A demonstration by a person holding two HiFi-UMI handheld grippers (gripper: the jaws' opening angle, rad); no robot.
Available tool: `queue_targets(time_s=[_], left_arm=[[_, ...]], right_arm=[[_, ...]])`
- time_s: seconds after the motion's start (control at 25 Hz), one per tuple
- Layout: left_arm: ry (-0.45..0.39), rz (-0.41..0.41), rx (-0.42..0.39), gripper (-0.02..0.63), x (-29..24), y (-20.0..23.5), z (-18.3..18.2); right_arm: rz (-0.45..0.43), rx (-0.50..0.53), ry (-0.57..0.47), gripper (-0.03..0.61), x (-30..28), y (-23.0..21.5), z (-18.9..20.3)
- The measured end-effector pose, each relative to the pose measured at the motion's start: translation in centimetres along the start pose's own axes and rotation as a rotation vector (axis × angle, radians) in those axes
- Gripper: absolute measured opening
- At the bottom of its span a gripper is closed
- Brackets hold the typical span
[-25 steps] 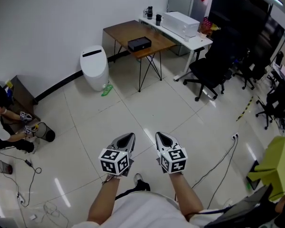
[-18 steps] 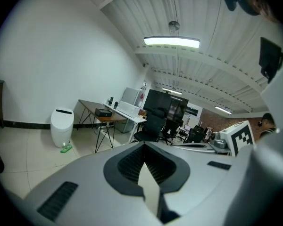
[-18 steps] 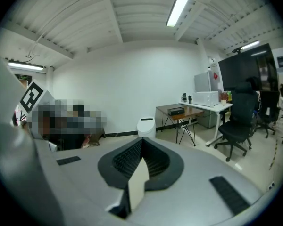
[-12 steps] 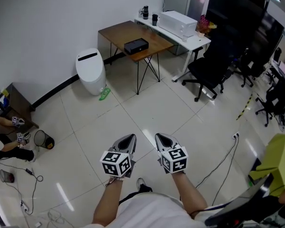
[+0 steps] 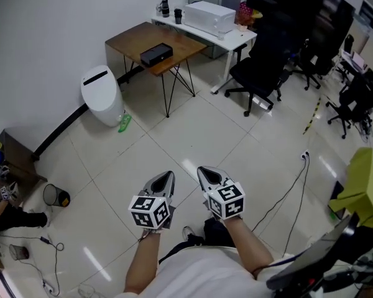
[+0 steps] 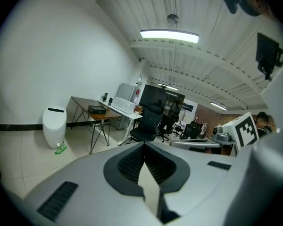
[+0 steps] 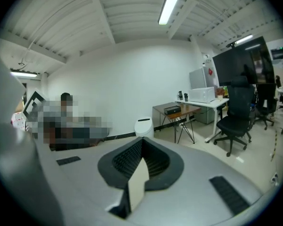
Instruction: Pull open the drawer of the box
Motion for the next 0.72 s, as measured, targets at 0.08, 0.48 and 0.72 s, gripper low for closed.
queue_targets(time_s=[0.08,0.48,0.72], left_arm=[[0.000,0.000,-0.003,0.002,-0.7,-0.4,0.0],[-0.019,-0.010,-0.002,0.002,-4.1,0.5,-2.9],[-0.028,-0.023,-0.022,0.002,-6.9,1.3,-5.7]], right_arm=[[0.001,-0.008,0.002,-0.014,0.3,-0.7,0.0],[0.008,-0.010,-0.031,-0.014,-1.6,-4.5,-3.2],[0.000,-0.007,-0.056,-0.014,-3.3,-6.9,-5.4]])
Point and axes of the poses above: the fingertips, and each gripper's own axes: x backward along the fingers, y to its left, z out of its underside, the point moved 10 cm from there along x, backward along the fingers, and after that the axes turned 10 degrees about y, right-handed, at the moved point
